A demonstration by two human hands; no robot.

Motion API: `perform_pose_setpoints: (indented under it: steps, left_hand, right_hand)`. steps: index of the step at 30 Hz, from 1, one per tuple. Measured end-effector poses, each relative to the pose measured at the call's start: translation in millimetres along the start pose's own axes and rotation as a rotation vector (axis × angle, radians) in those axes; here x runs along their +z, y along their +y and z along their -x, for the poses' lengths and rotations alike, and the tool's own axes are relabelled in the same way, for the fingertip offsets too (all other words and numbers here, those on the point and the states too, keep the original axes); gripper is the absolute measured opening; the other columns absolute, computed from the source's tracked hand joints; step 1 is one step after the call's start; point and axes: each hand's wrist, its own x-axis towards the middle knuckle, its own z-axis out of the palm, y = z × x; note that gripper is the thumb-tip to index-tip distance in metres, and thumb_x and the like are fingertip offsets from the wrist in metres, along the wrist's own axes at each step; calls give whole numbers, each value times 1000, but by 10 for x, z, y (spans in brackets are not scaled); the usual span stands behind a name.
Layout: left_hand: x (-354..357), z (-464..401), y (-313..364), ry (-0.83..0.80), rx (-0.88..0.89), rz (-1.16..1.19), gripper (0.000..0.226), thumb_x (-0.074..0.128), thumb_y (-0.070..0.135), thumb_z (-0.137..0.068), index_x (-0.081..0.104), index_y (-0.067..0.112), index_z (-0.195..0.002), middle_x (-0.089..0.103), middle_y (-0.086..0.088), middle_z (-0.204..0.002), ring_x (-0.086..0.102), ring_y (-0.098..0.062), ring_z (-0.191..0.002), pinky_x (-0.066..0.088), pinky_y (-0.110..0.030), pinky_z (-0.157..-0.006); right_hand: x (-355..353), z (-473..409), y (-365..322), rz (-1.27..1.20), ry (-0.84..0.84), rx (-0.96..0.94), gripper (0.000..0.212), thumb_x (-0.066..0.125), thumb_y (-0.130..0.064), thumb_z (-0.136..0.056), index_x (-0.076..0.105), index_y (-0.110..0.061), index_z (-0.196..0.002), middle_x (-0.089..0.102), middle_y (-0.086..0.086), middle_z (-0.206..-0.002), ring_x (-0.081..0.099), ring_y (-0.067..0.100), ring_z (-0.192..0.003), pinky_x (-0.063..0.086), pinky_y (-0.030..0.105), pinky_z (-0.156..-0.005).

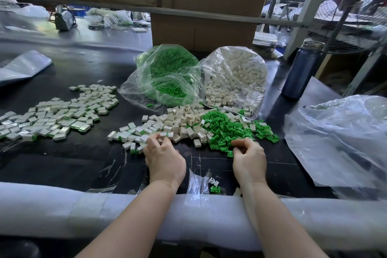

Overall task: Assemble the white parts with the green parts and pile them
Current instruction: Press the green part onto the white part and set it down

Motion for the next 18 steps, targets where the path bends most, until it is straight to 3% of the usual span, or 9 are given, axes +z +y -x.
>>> perform_pose_setpoints:
  steps: [5,8,10,12,16,18]
  left_hand:
    - [6,12,-12,46,74,-58,40,49,16,-92,43,11,-131,19,-7,-143,16,-27,-133,22,-39,-109]
    - [34,25,-17,61,302,0,41,47,10,-93,46,12,-133,37,-4,-133,25,-20,-128,21,-29,-109]
    - [60,43,-7,-21,446,32,40,43,6,-93,47,10,-133,43,-1,-128,31,-15,-124,21,-21,-108]
    - [92,47,-9,-136,519,17,44,41,9,-95,39,12,-139,40,1,-136,29,-12,-128,18,-18,-109]
    - [131,16,-15,-329,522,-91,55,38,25,-99,14,23,-148,12,6,-156,7,-11,-142,3,-22,-114]
    - [129,14,-1,-346,528,-116,55,38,28,-99,14,23,-148,13,6,-156,8,-10,-142,2,-22,-113]
  right_hand:
    - [-5,-3,9,91,1,8,19,54,-4,-88,67,-17,-91,59,7,-111,49,27,-108,41,37,-94]
    - [-11,6,2,216,16,40,22,53,-11,-90,67,-24,-100,54,2,-123,41,25,-115,33,33,-94]
    - [-13,15,-5,287,-5,71,26,53,-14,-90,64,-28,-109,49,-1,-131,36,24,-119,30,33,-96]
    - [-14,26,-8,353,-45,76,33,52,-14,-89,60,-30,-117,46,0,-134,35,24,-121,30,34,-97]
    - [3,26,-7,397,-115,15,41,51,-11,-89,56,-31,-125,48,-1,-135,39,23,-120,31,32,-100]
    - [16,24,0,378,-157,-34,42,50,-8,-90,57,-30,-125,51,-2,-132,40,21,-119,31,29,-101]
